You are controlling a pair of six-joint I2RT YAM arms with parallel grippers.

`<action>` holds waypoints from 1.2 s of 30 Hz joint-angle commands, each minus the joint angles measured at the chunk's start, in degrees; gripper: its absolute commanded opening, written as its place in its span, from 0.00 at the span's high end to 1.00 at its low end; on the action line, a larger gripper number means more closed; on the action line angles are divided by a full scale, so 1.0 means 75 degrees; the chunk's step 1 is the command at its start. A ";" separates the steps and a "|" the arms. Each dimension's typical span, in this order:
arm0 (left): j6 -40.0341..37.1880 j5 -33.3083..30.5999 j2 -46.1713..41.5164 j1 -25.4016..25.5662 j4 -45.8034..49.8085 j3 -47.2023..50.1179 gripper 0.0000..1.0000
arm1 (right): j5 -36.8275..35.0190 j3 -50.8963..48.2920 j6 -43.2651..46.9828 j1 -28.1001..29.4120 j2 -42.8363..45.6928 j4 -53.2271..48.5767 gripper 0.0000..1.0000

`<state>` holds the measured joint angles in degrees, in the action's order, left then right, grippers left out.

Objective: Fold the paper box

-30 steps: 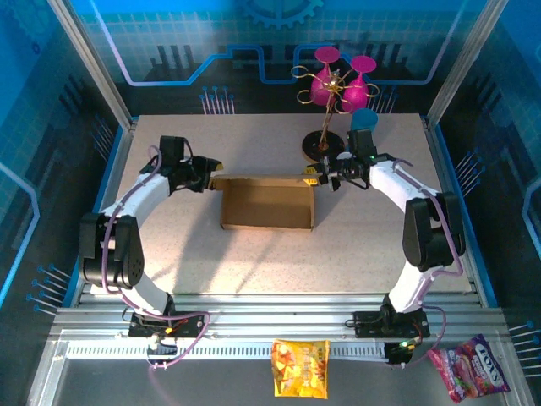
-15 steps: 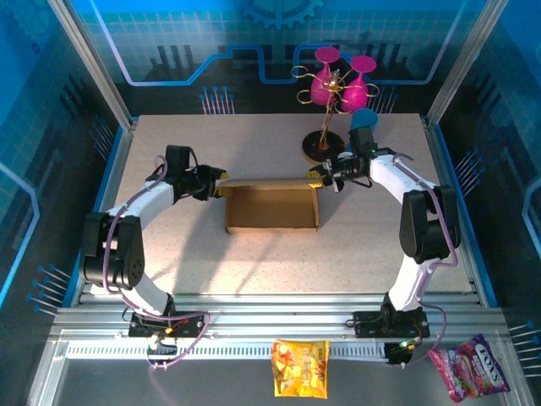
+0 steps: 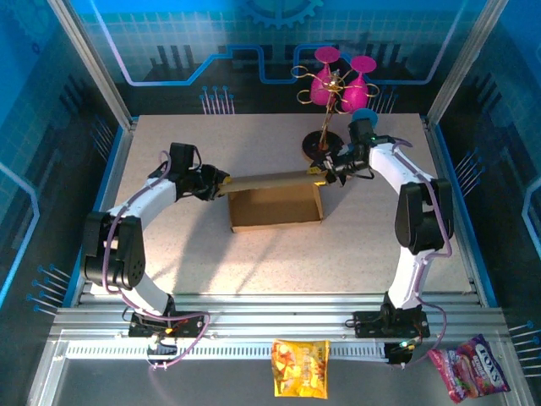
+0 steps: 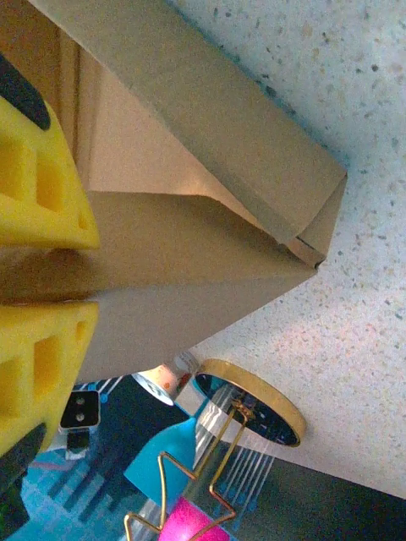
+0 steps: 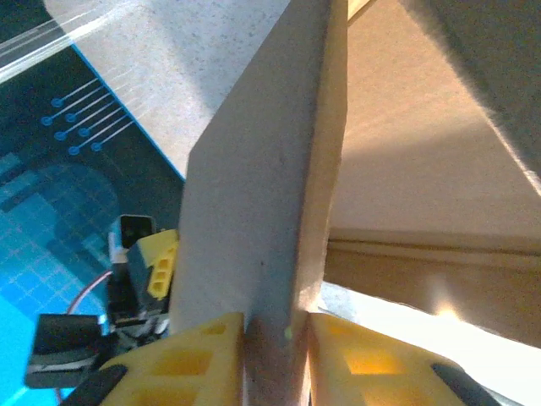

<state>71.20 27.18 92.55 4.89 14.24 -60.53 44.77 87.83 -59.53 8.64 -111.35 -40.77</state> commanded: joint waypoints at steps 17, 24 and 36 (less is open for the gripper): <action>-0.2967 -0.0418 0.0092 0.0191 0.1533 0.0117 0.59 | -0.2013 0.1118 0.3357 0.0097 -0.0260 -0.3034 0.57; -0.3256 -0.0484 0.0139 0.0338 0.1424 0.0416 0.55 | -0.2643 0.1223 0.3932 0.0239 -0.0279 -0.3539 0.56; -0.3796 -0.0808 0.0079 0.0720 0.1191 0.0940 0.54 | -0.3012 0.0389 0.4748 0.0314 0.0189 -0.3061 0.50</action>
<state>44.99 22.28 93.17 9.47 23.68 -54.54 22.94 92.55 -27.24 10.24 -112.49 -64.31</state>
